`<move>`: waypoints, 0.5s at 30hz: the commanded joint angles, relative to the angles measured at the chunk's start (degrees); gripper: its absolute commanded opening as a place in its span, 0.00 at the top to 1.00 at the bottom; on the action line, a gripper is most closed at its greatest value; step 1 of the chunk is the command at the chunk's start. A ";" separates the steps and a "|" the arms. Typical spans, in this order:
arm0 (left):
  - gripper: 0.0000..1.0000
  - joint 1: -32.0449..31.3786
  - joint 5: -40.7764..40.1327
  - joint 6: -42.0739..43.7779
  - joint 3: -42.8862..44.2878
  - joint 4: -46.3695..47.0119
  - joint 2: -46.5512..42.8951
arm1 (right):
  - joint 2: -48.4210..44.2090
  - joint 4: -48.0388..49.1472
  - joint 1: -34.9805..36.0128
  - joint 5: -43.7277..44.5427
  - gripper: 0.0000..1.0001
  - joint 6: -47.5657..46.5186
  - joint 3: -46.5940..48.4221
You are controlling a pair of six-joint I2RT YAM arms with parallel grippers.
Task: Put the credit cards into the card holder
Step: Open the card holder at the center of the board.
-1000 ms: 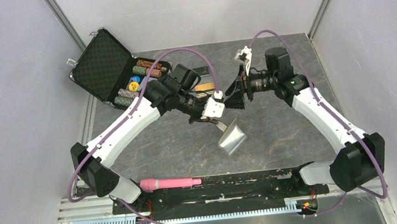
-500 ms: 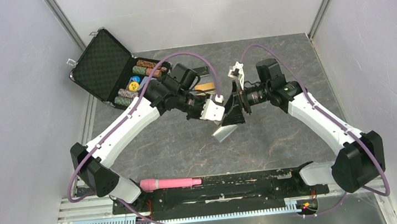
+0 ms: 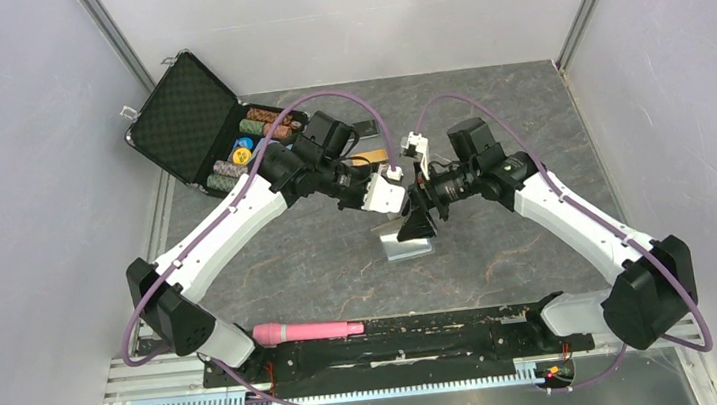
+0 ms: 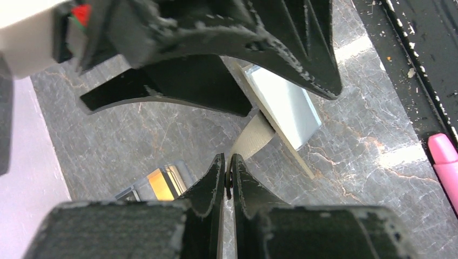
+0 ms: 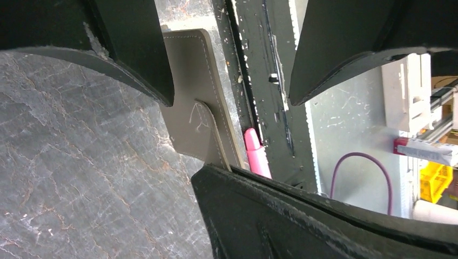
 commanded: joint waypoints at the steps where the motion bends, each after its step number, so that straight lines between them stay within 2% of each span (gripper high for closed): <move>1: 0.98 0.50 0.46 -1.72 0.97 3.91 -1.23 | -0.42 -0.20 2.05 6.75 0.22 -1.22 0.67; 4: 0.98 0.59 1.01 -3.55 0.84 5.37 -1.14 | -0.68 2.20 2.82 11.42 0.33 1.17 0.13; 6: 0.98 0.75 1.08 -5.47 0.64 6.68 -1.19 | -0.80 3.60 3.09 14.87 0.45 2.84 0.16; 8: 0.98 0.88 1.32 -6.96 0.25 7.84 -1.40 | -0.87 4.44 3.09 17.94 0.62 4.16 0.51; 11: 0.98 1.33 1.94 -8.23 -0.46 9.27 -1.98 | -0.77 5.30 3.10 21.51 0.82 5.28 1.32; 15: 0.97 1.89 2.53 -11.96 -2.09 13.13 -3.02 | 0.40 5.41 3.10 23.37 1.00 6.05 2.89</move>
